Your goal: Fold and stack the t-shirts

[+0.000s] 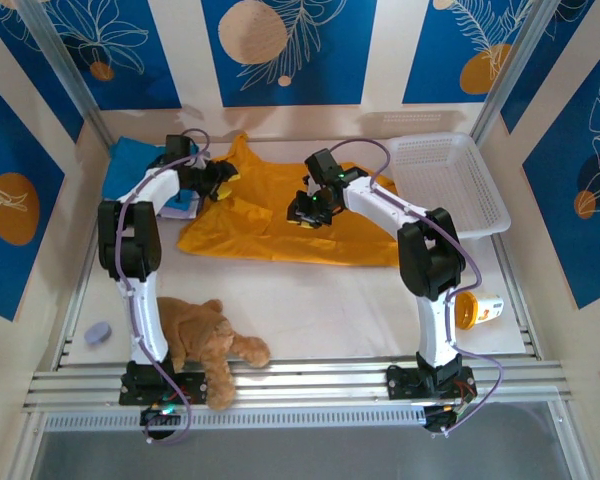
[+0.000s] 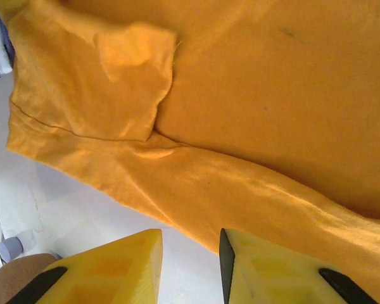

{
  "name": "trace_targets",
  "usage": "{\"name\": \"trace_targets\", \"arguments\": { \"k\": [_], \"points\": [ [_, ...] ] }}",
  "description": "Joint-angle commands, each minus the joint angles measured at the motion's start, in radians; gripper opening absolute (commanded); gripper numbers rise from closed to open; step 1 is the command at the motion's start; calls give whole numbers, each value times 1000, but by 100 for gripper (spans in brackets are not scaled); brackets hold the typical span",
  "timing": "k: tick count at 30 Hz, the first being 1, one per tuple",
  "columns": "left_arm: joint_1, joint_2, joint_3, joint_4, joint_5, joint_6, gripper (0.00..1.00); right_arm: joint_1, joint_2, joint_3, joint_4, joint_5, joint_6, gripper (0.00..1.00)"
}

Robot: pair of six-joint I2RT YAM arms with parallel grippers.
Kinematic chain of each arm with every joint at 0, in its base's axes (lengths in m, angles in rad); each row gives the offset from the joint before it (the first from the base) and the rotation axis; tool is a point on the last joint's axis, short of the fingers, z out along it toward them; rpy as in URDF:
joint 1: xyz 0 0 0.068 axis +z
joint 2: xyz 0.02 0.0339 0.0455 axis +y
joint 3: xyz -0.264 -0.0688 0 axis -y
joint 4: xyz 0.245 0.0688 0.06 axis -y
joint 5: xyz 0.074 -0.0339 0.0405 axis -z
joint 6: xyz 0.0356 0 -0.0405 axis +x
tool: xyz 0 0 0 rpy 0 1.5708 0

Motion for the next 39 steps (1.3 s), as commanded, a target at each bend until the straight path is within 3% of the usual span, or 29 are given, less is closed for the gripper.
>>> {"name": "trace_targets", "arguments": {
  "k": [1, 10, 18, 32, 39],
  "points": [
    [-2, -18, 41, 60, 10, -59, 55, 1, -44, -29, 19, -25, 14, 32],
    [-2, -173, -109, -125, -123, 151, 58, 6, -50, -72, 6, 4, 28, 32],
    [-2, -274, -325, -202, -230, 308, 60, 4, -91, -235, 55, 11, 46, 32],
    [-2, -215, -477, -200, -263, 386, 61, -33, -69, -365, 59, 22, 8, 32],
    [-5, -271, -570, -204, -260, 393, 61, -34, -91, -429, 36, 25, 17, 32]
  ]
}}
